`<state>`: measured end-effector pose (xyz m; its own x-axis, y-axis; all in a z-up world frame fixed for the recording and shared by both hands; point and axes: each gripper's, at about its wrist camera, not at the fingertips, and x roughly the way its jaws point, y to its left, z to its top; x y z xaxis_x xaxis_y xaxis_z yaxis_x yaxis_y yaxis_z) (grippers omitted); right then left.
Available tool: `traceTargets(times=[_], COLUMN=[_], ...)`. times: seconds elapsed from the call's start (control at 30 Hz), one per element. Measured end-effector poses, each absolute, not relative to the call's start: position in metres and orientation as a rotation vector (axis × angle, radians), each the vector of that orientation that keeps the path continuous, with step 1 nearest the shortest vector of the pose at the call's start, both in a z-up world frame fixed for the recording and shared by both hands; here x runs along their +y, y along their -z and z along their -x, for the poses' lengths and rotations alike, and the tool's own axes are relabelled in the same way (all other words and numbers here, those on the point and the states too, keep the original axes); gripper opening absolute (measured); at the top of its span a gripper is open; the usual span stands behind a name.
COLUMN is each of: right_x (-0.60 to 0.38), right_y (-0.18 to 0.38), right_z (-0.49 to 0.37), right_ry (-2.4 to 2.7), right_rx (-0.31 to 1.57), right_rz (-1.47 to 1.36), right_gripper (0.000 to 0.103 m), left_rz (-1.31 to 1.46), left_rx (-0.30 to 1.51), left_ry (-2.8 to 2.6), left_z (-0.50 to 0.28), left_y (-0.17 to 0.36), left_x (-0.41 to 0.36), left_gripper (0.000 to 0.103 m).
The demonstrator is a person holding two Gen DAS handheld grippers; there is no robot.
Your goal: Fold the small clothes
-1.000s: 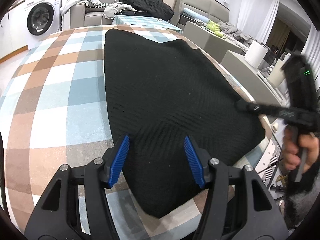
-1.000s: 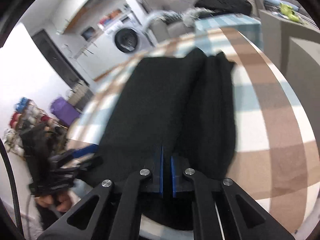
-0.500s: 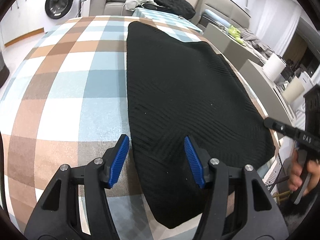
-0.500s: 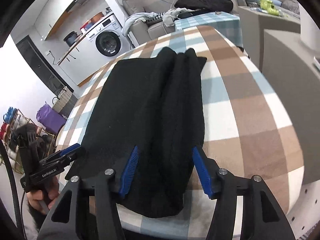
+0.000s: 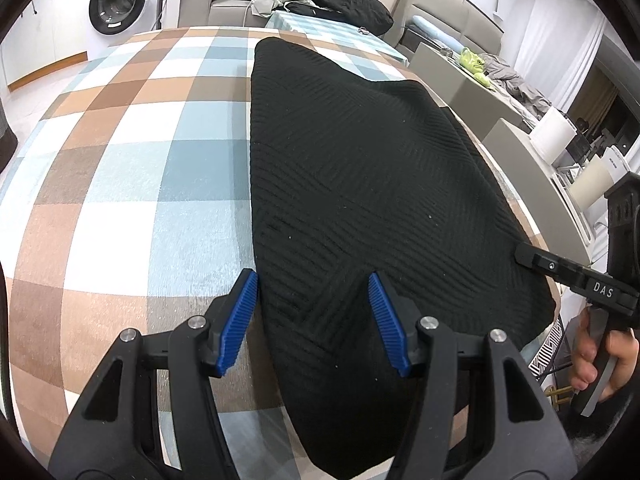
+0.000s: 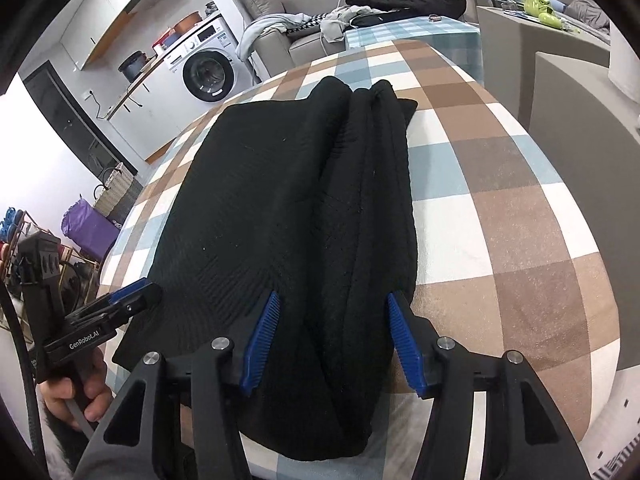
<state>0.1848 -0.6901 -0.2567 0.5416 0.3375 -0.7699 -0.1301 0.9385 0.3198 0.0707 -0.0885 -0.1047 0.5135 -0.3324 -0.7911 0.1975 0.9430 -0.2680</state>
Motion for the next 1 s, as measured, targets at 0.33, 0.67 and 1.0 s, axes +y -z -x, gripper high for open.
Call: traceTargets(times=[0.33,0.67,1.0], right_x=[-0.689,-0.678,-0.651], right_y=[0.263,0.263,0.261], right_z=[-0.187,-0.196,-0.237], right_ry=[-0.288,-0.323,-0.344], right_rx=[0.965,0.95,0.946], right_rz=[-0.239,-0.214,-0.168], right_gripper=[0.048,0.031,0.031], left_rz=[0.164,0.179,0.145], left_rx=[0.975,0.955,0.931], left_ry=[0.321,0.292,0.217], left_z=[-0.078,-0.086,-0.113], left_y=[0.107,0.106,0.099], left_x=[-0.087,-0.078,-0.062], left_gripper=[0.042,0.021,0.021])
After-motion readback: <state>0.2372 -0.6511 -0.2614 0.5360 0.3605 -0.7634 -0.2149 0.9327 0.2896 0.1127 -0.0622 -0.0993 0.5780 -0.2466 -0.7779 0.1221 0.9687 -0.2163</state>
